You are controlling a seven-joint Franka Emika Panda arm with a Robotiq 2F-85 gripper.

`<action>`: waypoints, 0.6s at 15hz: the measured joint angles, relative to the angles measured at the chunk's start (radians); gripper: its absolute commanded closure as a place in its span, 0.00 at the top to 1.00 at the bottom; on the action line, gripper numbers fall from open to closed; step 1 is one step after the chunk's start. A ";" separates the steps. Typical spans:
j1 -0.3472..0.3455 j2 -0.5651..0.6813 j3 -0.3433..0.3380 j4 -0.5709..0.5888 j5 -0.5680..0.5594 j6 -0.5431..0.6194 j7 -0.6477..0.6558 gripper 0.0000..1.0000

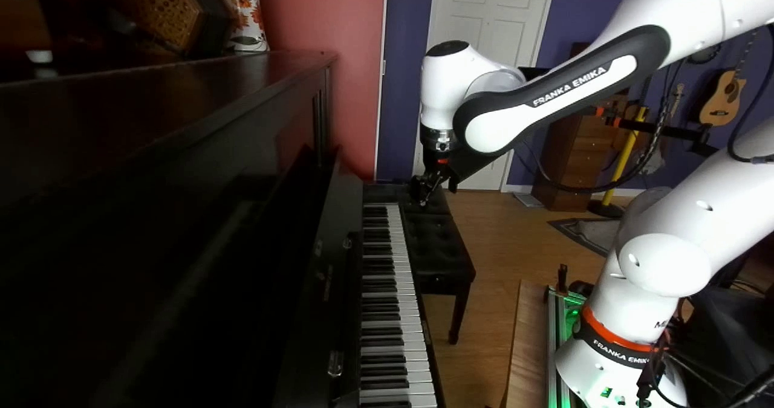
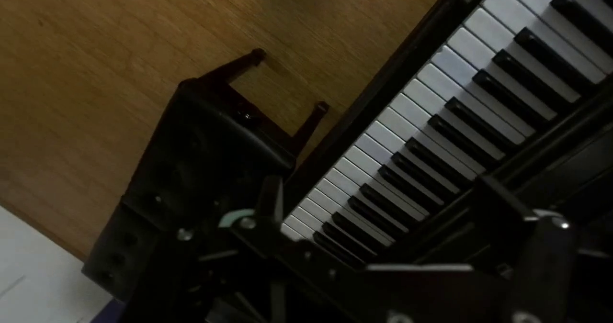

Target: Press a key on the right side of the piano

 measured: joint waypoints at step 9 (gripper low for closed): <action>-0.078 0.440 -0.196 0.150 -0.161 0.218 0.086 1.00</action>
